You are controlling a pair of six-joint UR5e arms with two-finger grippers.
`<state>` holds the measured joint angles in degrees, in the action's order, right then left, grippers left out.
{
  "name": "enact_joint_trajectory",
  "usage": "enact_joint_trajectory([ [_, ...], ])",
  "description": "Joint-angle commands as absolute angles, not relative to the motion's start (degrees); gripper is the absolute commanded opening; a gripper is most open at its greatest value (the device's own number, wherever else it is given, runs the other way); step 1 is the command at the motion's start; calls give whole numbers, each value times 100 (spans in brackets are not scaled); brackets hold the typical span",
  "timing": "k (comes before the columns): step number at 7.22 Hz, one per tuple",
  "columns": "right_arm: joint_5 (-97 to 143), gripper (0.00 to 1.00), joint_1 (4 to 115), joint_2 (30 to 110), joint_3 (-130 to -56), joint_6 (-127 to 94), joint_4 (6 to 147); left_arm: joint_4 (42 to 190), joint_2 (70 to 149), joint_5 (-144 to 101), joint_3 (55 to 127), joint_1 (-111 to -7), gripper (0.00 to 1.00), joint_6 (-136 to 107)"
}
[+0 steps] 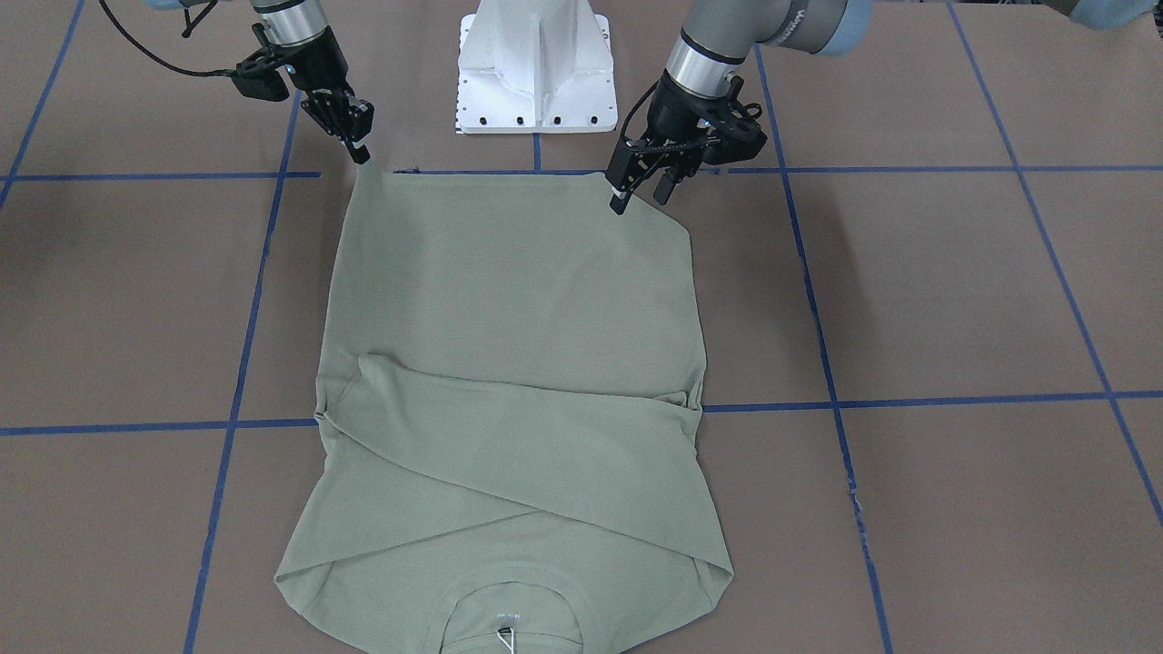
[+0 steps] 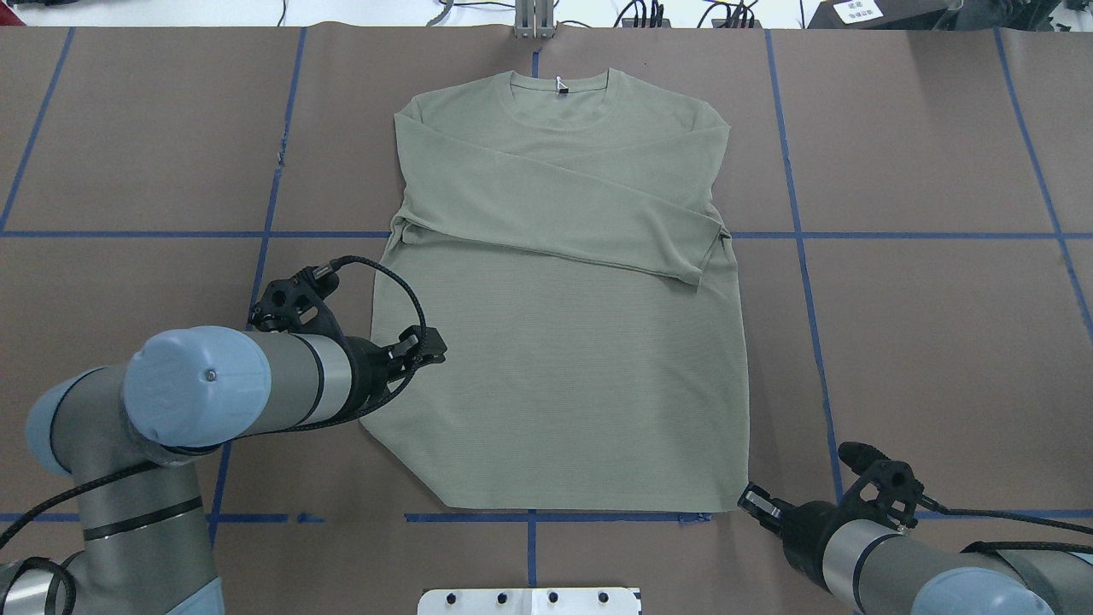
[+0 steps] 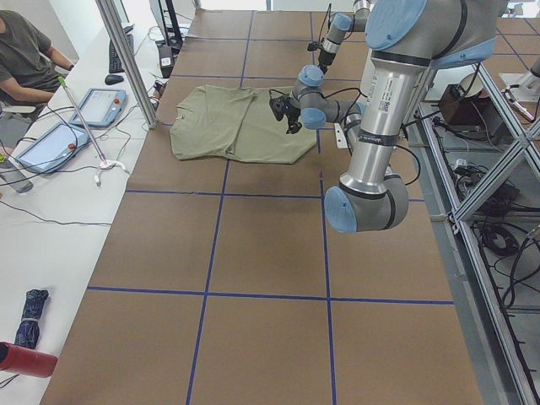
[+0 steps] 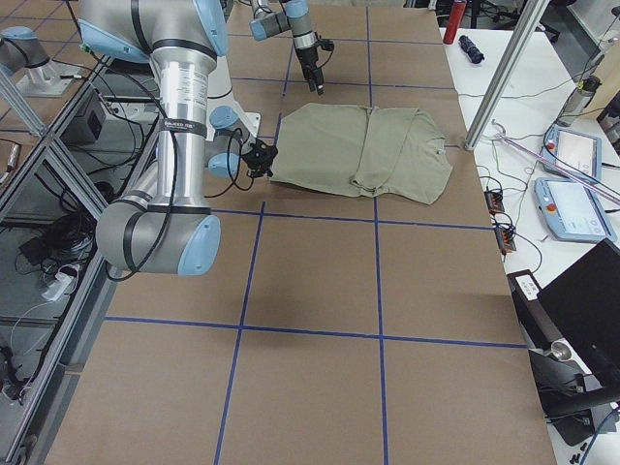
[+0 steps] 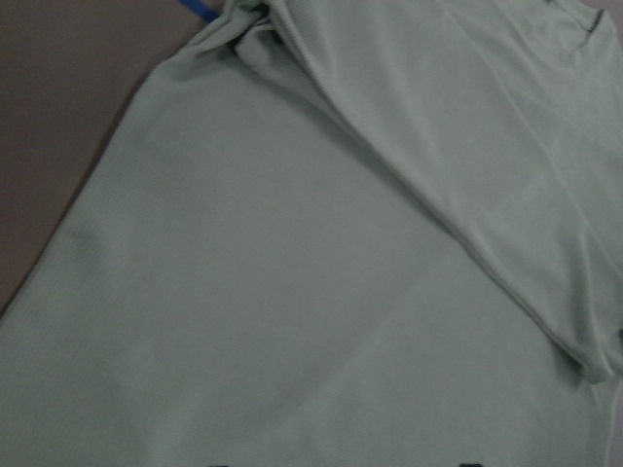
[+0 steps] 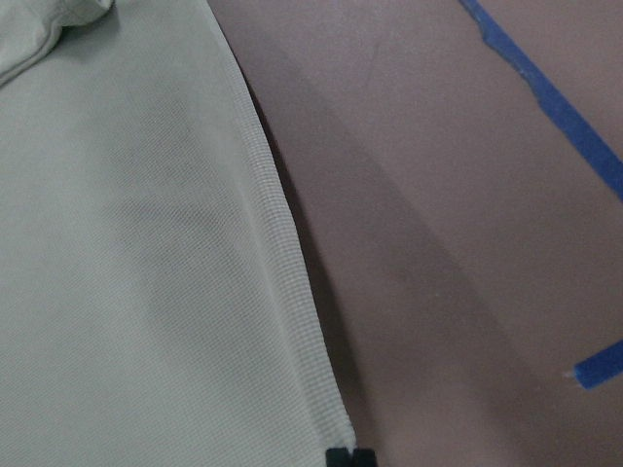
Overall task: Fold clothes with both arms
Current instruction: 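Move the left gripper to the hem corner nearest the robot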
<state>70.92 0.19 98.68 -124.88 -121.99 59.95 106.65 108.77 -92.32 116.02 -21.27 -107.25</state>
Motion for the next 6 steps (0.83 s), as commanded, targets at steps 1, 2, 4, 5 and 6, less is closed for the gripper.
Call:
enact_joint_trajectory([
  [1, 7101, 0, 131, 9870, -12551, -12191, 5994, 10188, 10749, -9149, 11637, -1882, 80, -10758],
  [2, 7093, 0, 132, 9870, -12533, -12190, 5994, 10169, 10749, -9158, 11611, -1698, 79, -10775],
  [4, 7093, 0, 132, 9870, -12533, -12190, 5994, 10160, 10749, -9158, 11541, -1530, 72, -10775],
  [5, 7093, 0, 132, 9870, -12525, -12190, 5994, 10160, 10766, -9158, 11497, -1460, 70, -10775],
  [6, 7093, 0, 132, 9870, -12524, -12190, 5994, 10160, 10810, -9167, 11366, -1424, 69, -10775],
])
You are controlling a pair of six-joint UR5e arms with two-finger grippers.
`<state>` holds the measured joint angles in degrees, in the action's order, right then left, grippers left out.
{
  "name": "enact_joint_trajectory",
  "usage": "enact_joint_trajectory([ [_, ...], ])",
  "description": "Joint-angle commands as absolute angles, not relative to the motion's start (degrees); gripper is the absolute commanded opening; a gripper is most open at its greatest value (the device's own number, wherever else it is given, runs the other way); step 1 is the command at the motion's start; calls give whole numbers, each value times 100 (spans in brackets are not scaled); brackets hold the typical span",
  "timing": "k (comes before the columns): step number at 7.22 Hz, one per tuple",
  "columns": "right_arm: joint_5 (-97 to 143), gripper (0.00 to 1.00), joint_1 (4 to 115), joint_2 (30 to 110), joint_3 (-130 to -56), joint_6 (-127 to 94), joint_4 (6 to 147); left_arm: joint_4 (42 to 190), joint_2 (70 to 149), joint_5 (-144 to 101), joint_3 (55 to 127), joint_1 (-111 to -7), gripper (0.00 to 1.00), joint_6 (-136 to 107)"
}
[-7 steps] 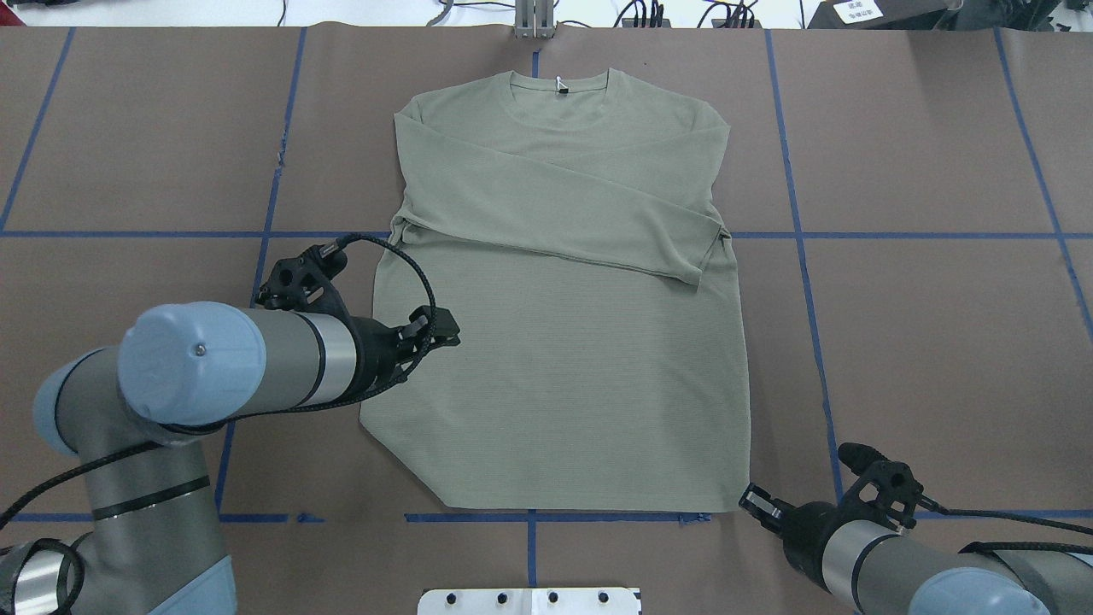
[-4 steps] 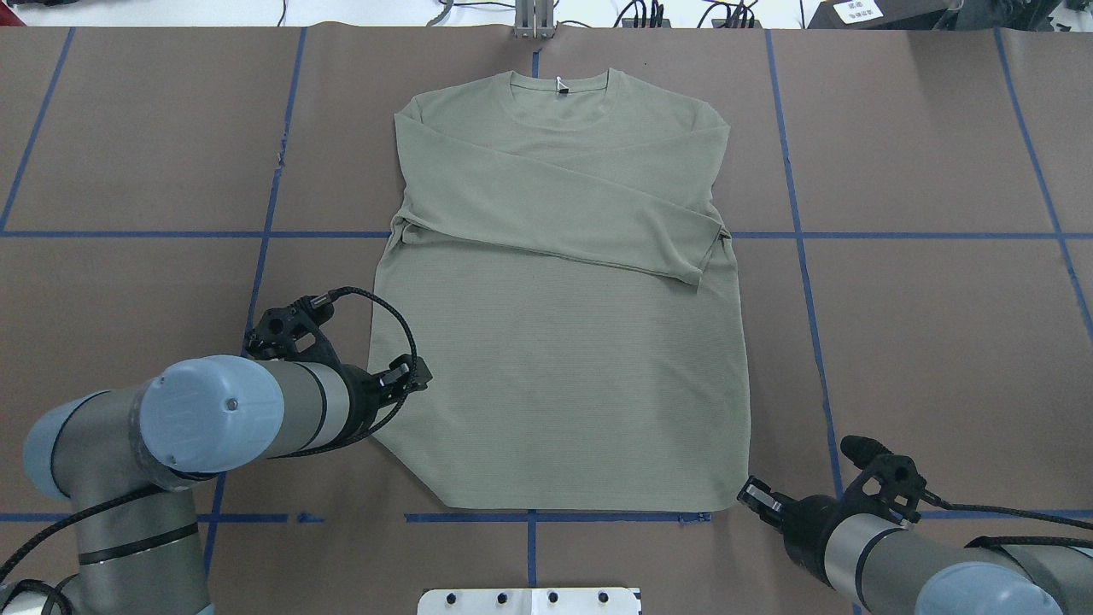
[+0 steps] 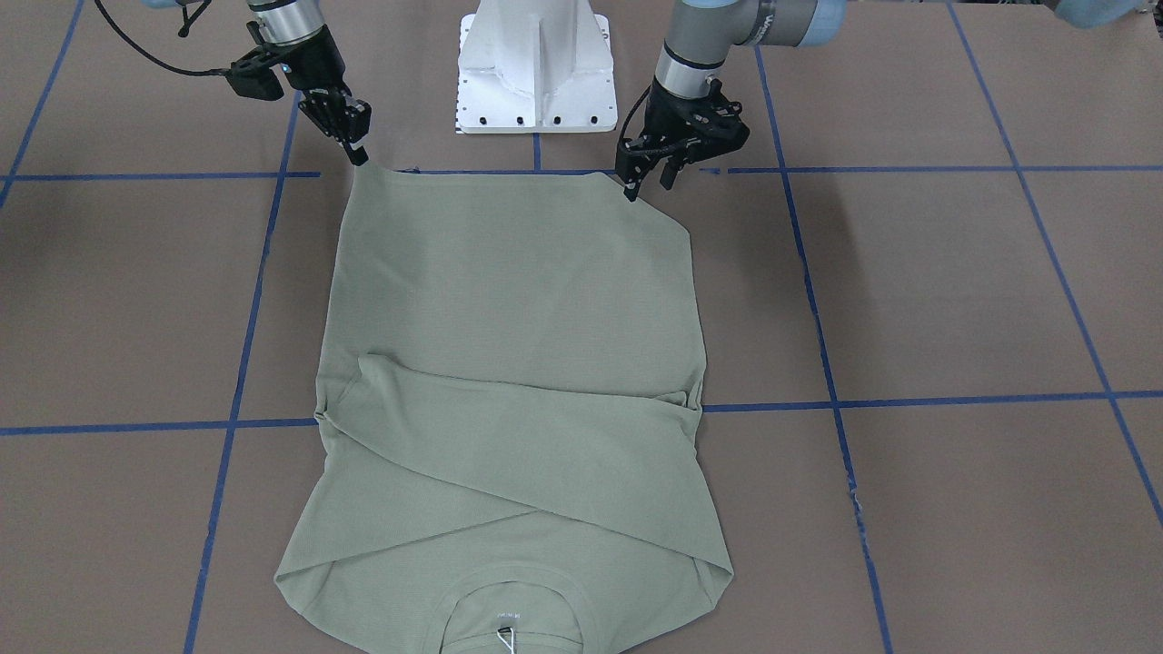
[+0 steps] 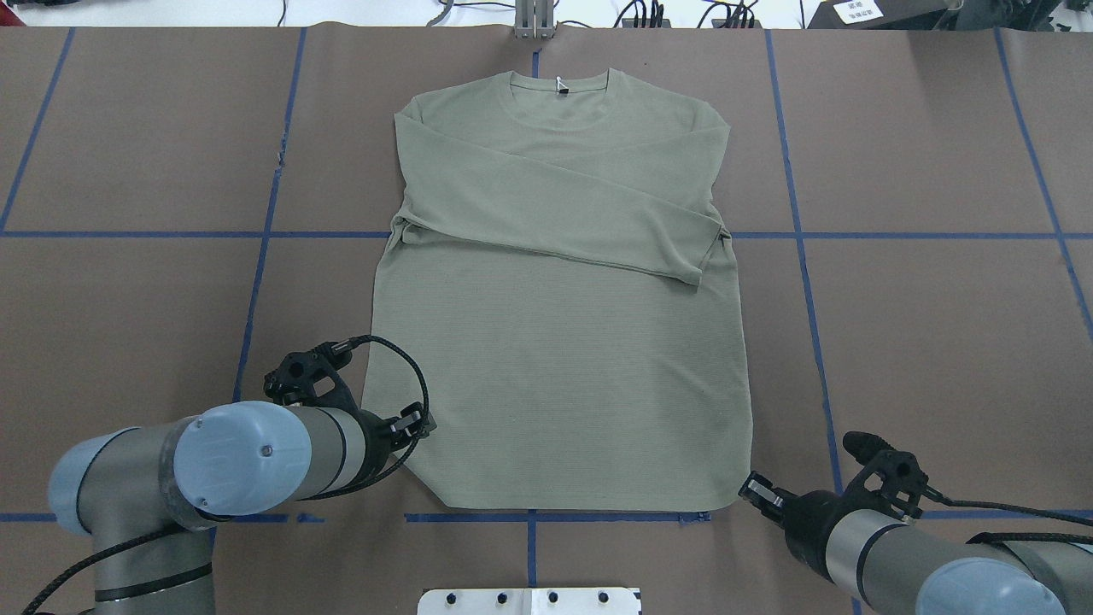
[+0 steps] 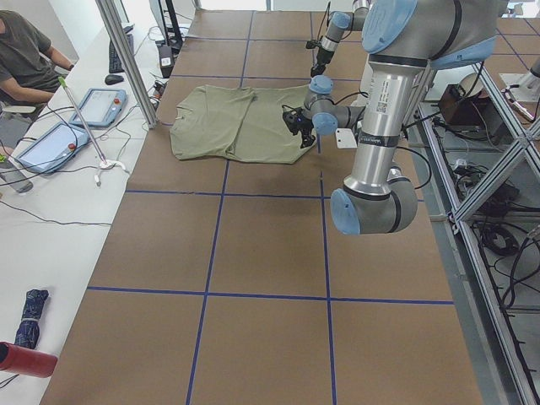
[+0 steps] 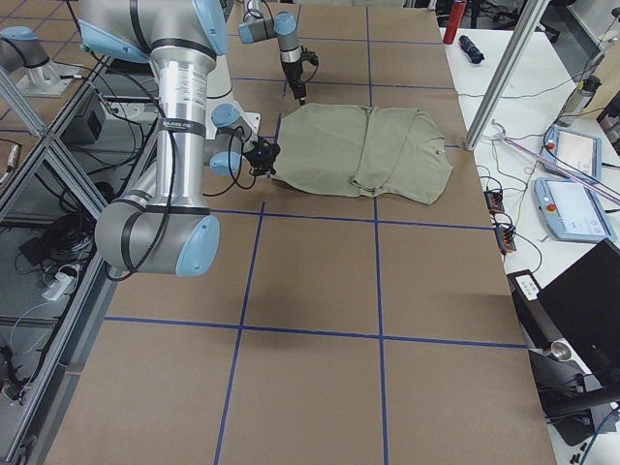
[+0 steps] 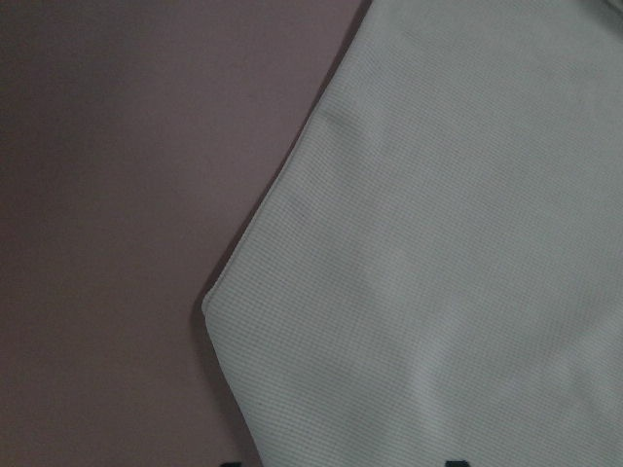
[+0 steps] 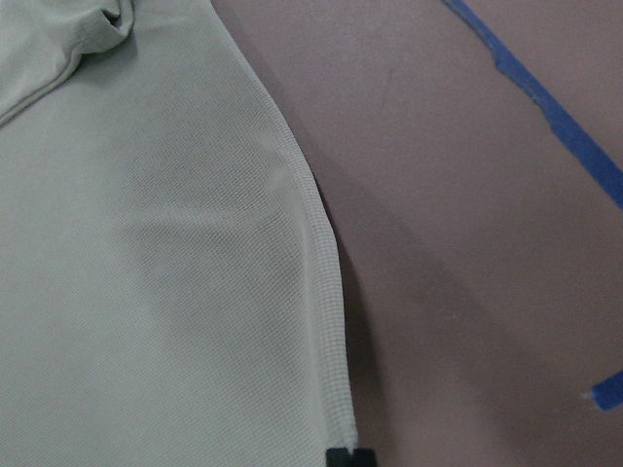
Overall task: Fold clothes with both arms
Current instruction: 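Move the left gripper to the hem corner nearest the robot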
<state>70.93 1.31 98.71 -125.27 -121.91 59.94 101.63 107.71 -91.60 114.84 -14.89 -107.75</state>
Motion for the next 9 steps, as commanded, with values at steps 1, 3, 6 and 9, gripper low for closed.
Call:
enact_joint_trajectory([
  [1, 7093, 0, 132, 9870, -12507, -12190, 5994, 10169, 10828, -9167, 11312, -1319, 67, -10767],
  [3, 7093, 0, 132, 9870, -12507, -12190, 5994, 10169, 10889, -9167, 11163, -1170, 64, -10767],
  [6, 7084, 0, 132, 9879, -12498, -12190, 5994, 10178, 10960, -9150, 11074, -1186, 61, -10705],
  [9, 7084, 0, 141, 9879, -12498, -12190, 5994, 10187, 11013, -9149, 10934, -1187, 54, -10705],
])
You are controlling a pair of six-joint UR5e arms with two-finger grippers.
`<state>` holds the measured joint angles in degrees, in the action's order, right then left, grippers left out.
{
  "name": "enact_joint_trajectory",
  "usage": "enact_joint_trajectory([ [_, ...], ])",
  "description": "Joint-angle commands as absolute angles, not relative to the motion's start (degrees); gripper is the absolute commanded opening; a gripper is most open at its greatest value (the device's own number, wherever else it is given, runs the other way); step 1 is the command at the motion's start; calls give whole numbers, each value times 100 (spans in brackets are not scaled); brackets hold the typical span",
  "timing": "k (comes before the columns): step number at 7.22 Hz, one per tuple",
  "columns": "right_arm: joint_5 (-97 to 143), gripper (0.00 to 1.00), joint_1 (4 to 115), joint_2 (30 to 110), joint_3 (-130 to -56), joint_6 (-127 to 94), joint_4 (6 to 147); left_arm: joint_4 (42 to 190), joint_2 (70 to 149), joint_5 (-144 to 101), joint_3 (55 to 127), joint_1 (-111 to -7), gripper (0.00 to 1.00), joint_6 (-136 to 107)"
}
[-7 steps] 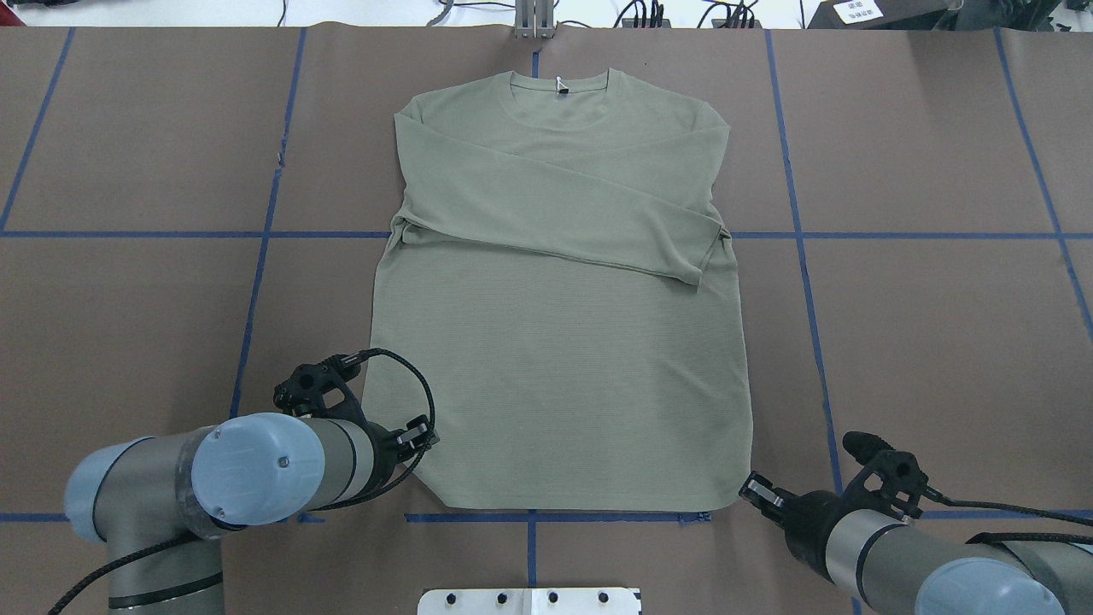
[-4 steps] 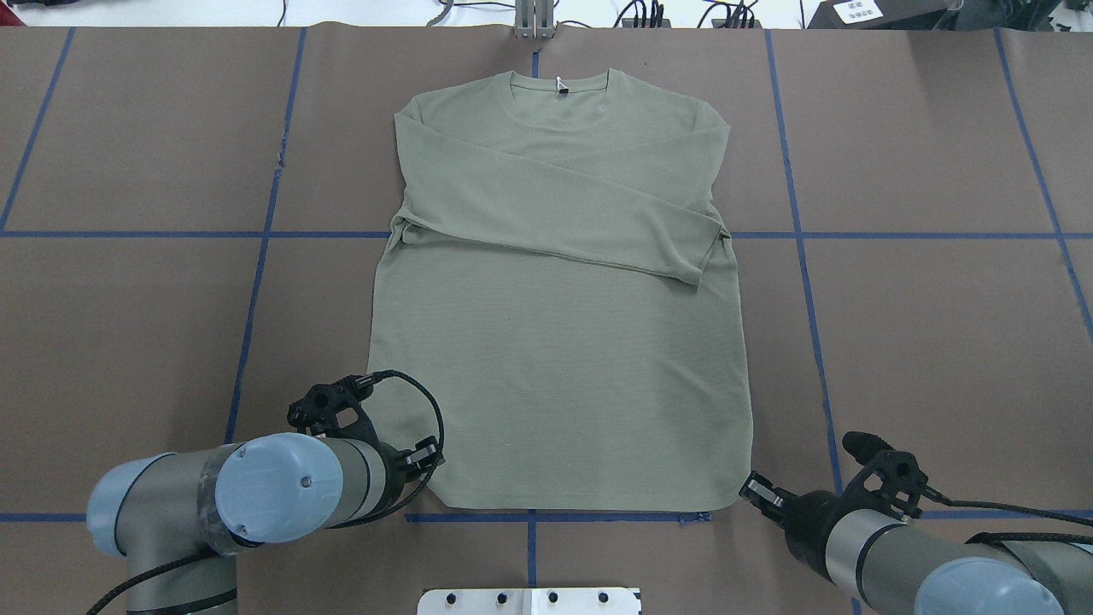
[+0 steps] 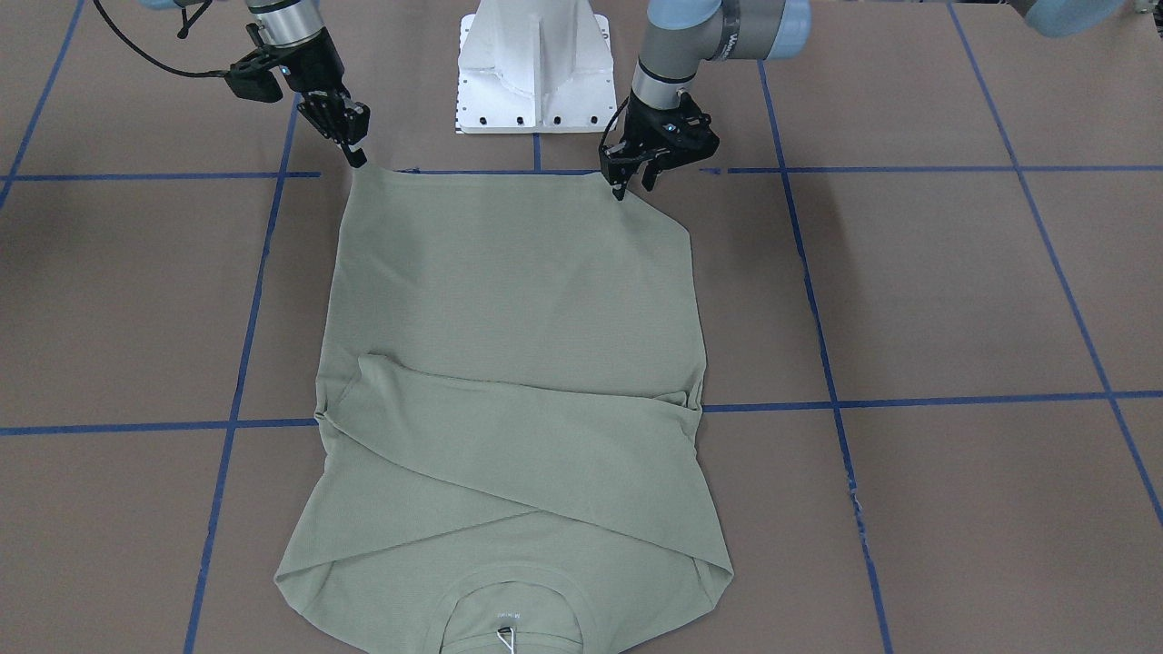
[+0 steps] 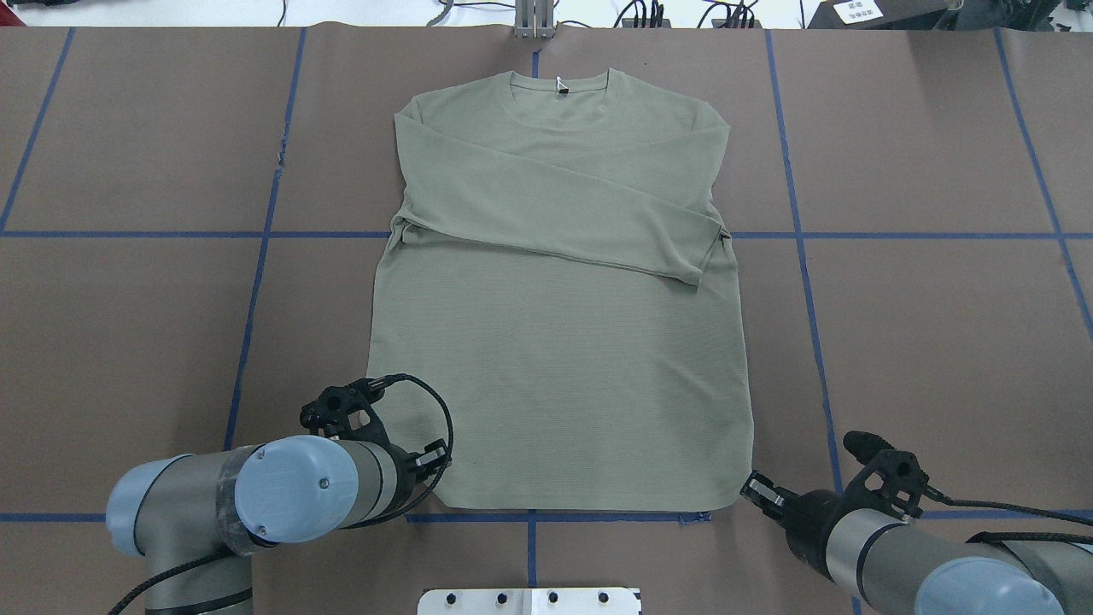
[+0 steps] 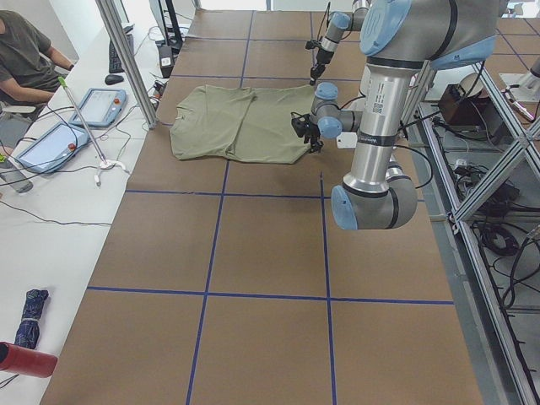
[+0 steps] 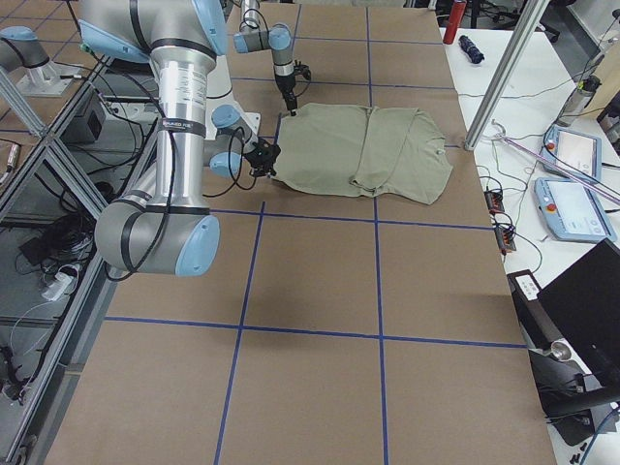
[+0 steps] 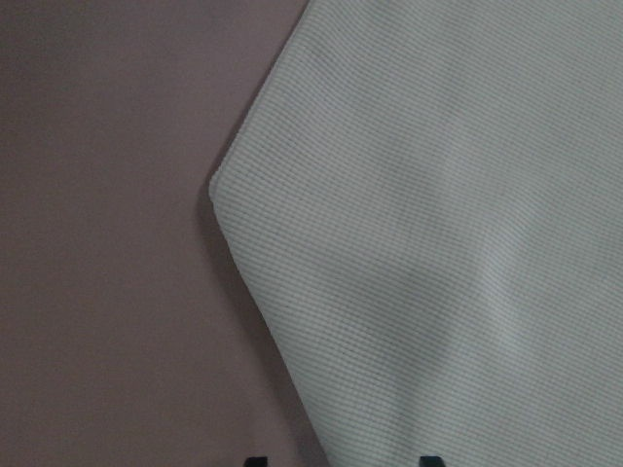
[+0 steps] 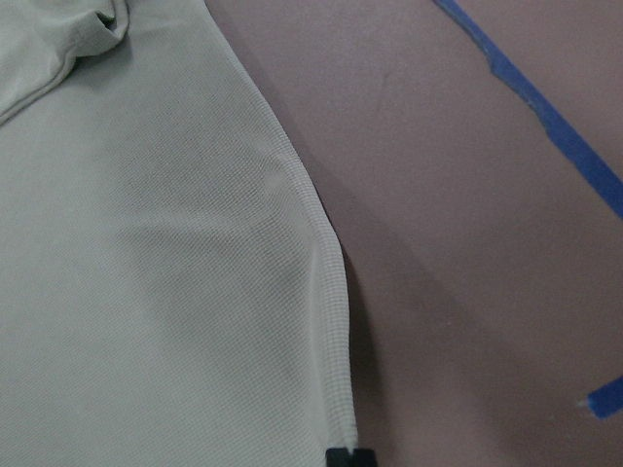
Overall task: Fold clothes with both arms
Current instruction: 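Move the left gripper to the hem corner nearest the robot, then grasp both hem corners with both grippers and lift them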
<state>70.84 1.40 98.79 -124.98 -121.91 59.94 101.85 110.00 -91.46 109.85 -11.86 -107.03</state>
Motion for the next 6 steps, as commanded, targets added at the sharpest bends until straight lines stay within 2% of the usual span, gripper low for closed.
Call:
enact_joint_trajectory([
  [1, 7084, 0, 141, 9896, -12498, -12190, 5994, 10195, 11039, -9149, 10916, -1187, 51, -10696],
  [2, 7084, 0, 141, 9905, -12498, -12190, 5994, 10187, 11065, -9149, 10916, -1195, 35, -10705],
  [3, 7084, 0, 141, 9905, -12498, -12190, 5994, 10187, 11083, -9149, 10933, -1204, 0, -10696],
  [6, 7084, 0, 175, 9940, -12524, -12190, 5994, 10187, 11083, -9149, 11178, -1326, 0, -10705],
])
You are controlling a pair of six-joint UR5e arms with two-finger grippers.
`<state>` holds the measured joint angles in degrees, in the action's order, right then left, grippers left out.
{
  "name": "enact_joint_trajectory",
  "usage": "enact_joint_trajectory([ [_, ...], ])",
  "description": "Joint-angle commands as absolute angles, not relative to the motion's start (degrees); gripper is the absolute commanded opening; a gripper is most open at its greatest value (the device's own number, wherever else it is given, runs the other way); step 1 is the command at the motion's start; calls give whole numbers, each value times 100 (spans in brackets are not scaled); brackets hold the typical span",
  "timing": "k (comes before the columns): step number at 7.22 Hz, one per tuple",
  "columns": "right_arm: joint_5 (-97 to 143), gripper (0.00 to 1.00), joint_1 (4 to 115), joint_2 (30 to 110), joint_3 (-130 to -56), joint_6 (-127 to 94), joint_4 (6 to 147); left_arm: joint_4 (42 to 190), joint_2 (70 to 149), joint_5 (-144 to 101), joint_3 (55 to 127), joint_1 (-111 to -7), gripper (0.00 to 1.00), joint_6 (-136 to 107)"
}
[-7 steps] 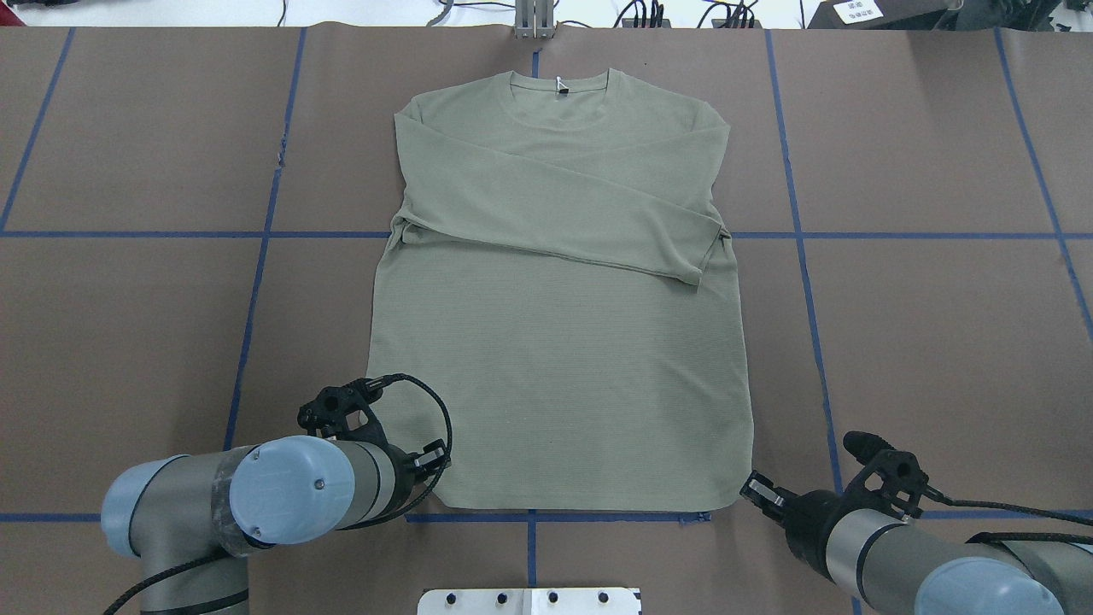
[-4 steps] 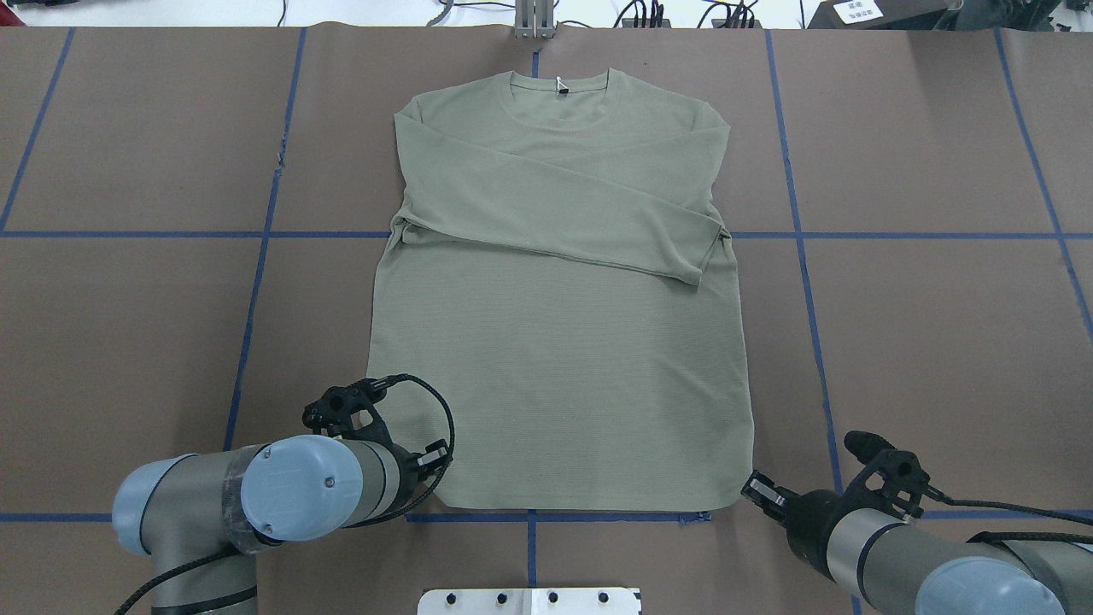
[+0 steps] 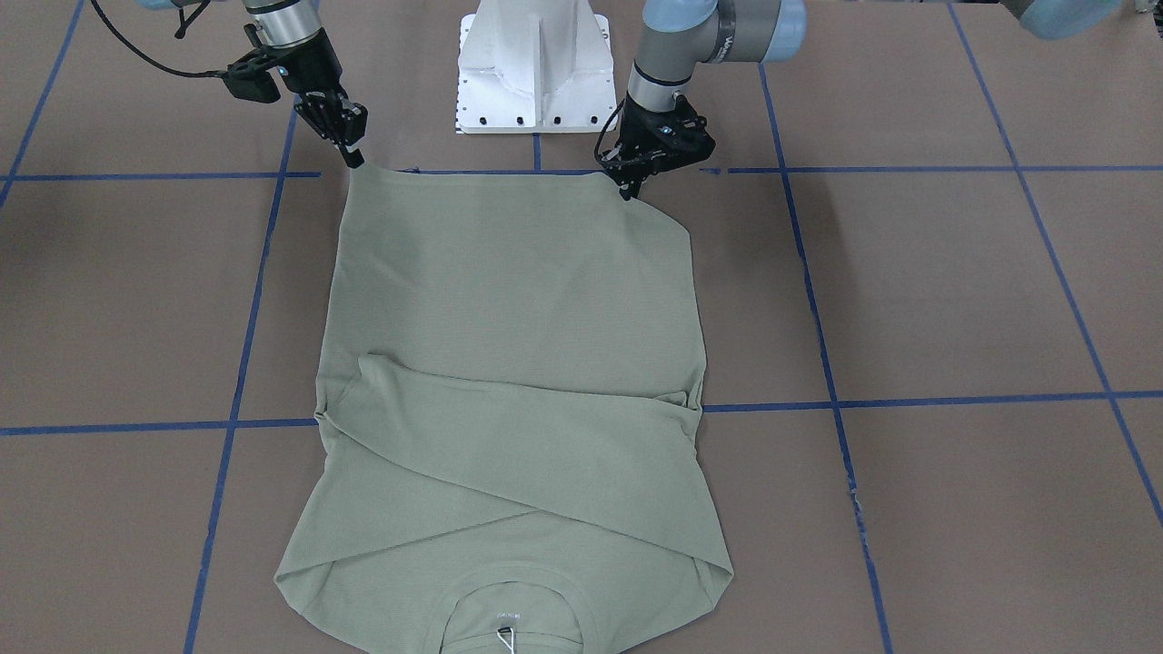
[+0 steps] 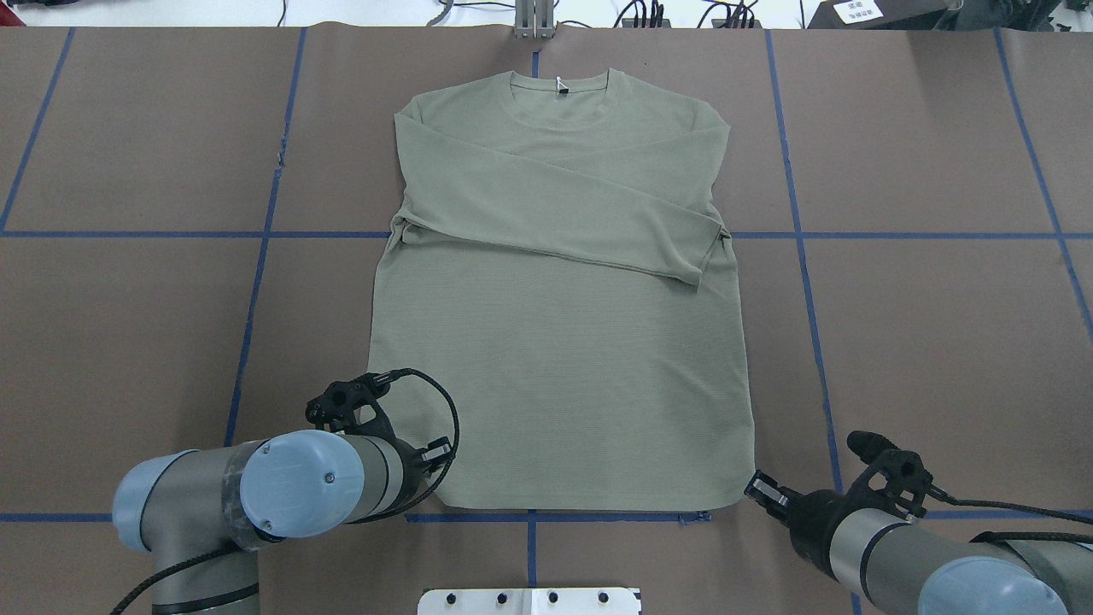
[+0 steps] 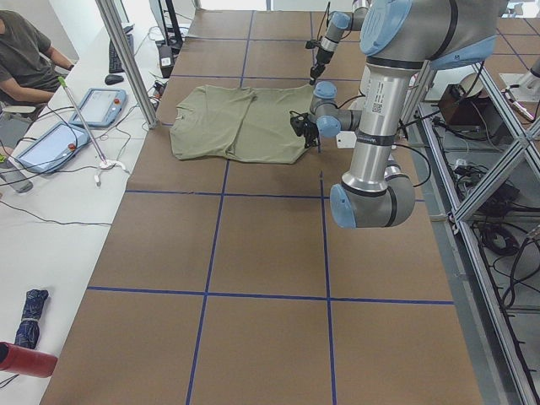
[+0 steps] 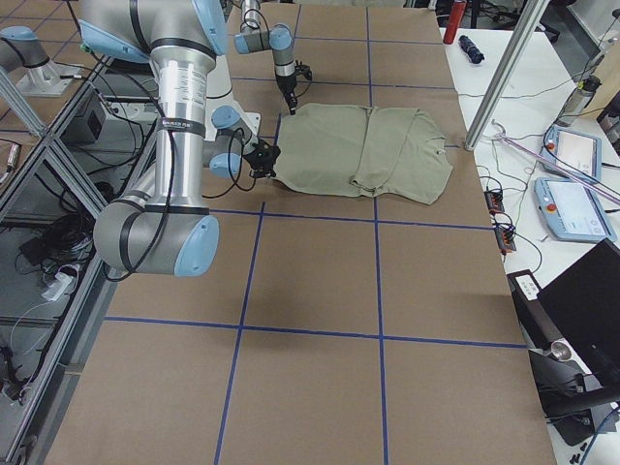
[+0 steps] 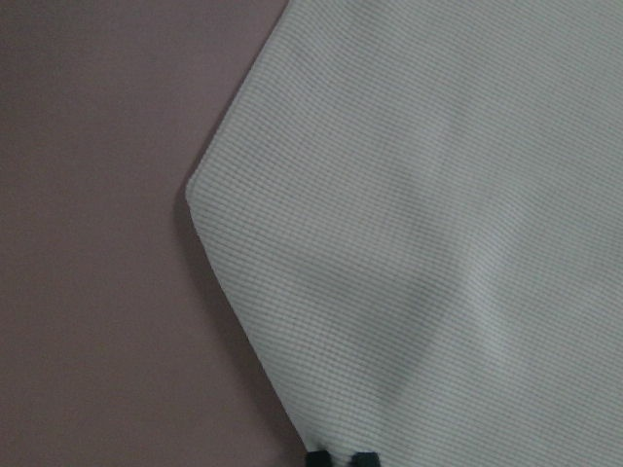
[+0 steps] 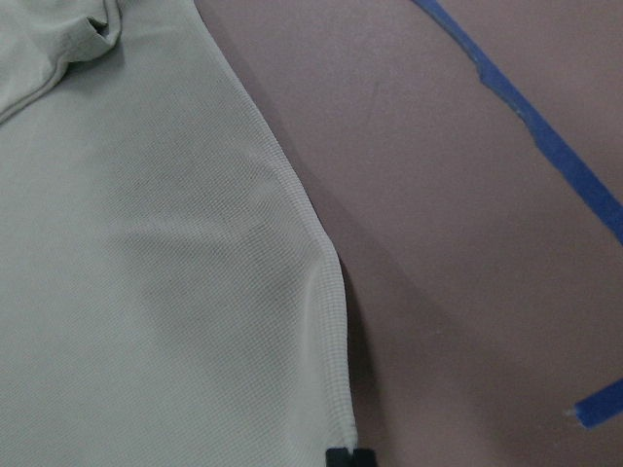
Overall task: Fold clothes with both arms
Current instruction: 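Grasp both hem corners with both grippers and lift them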
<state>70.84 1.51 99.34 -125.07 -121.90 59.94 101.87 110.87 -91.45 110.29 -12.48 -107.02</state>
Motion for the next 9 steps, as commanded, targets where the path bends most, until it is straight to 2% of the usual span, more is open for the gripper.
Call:
enact_joint_trajectory([
  [1, 7084, 0, 219, 9949, -12551, -12190, 5994, 10169, 11074, -9158, 11380, -1371, 0, -10705],
  [6, 7119, 0, 386, 10731, -13331, -12147, 5977, 9548, 11161, -9158, 11996, -1301, 0, -11048],
  [9, 7880, 0, 1560, 10189, -13237, -11368, 5994, 9483, 11477, -8704, 11857, -1966, 0, -10358],
])
